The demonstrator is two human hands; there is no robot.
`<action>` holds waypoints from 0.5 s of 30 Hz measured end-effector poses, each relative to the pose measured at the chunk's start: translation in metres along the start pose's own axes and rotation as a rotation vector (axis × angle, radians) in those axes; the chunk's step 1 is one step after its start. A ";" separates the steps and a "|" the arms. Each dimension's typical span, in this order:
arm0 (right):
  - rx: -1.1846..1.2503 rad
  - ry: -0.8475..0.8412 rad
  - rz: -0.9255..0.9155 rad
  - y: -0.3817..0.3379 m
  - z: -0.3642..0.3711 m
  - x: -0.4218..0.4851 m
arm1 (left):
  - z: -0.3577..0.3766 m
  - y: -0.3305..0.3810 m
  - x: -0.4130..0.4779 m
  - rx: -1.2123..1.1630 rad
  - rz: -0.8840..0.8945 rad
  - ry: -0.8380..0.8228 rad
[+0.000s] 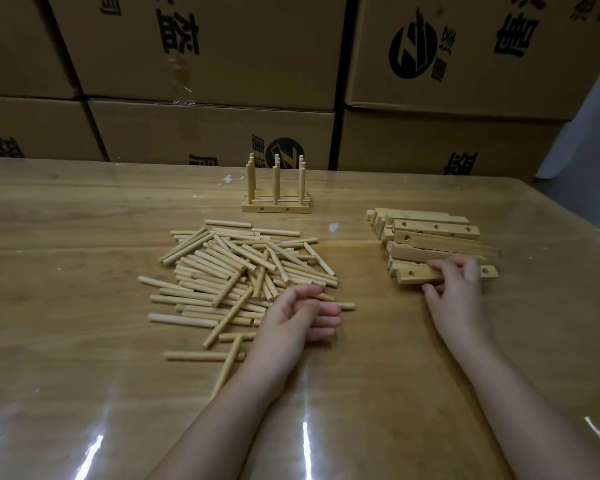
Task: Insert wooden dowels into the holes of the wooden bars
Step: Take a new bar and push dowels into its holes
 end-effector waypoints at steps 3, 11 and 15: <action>-0.006 0.013 -0.002 0.002 0.000 0.000 | 0.000 -0.001 0.000 0.004 -0.002 -0.005; 0.123 0.010 -0.116 -0.004 -0.004 -0.008 | 0.000 0.000 0.000 -0.003 -0.001 -0.009; 0.256 -0.052 -0.236 -0.021 -0.007 -0.023 | 0.001 0.001 -0.001 0.010 0.000 -0.005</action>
Point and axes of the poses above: each hand's wrist, its own x-axis towards the middle knuckle, its own z-axis out of the palm, y = z × x, the point moved 3 cm from there along x, towards the middle knuckle, and after that the axes turned 10 degrees about z, right-handed, at the moved point
